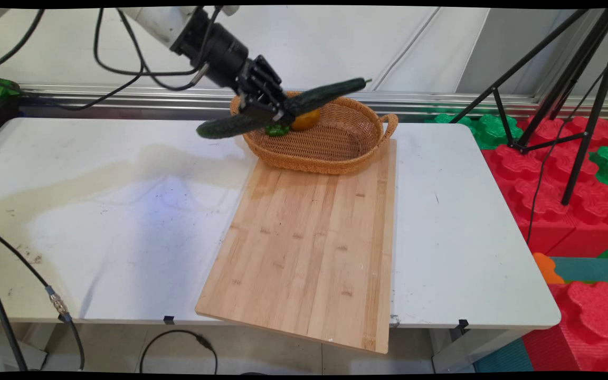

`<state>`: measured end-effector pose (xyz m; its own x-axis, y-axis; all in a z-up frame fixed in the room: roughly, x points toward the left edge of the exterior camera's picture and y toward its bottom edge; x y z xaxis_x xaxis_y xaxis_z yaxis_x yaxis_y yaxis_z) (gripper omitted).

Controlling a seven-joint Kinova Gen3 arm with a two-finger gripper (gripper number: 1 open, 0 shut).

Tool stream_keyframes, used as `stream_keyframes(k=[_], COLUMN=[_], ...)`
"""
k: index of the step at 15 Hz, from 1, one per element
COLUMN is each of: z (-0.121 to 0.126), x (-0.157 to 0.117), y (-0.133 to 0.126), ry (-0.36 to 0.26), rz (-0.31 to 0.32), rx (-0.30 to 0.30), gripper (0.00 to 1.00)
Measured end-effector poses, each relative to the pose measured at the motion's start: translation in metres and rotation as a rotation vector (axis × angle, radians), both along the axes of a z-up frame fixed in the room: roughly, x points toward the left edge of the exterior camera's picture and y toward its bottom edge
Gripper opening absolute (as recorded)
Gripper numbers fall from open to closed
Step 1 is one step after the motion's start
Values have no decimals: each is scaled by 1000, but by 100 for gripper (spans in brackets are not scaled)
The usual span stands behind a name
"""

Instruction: Place the picked object on the cutting board

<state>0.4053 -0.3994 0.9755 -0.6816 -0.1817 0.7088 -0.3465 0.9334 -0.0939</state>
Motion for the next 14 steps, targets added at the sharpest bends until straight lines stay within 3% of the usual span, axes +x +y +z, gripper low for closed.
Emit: stream_keyframes(k=[8, 14], z=[-29, -71], x=[-23, -58], y=[40, 51], ry=[-13, -69], rz=[-35, -68], rx=[69, 96], gripper=[0, 0])
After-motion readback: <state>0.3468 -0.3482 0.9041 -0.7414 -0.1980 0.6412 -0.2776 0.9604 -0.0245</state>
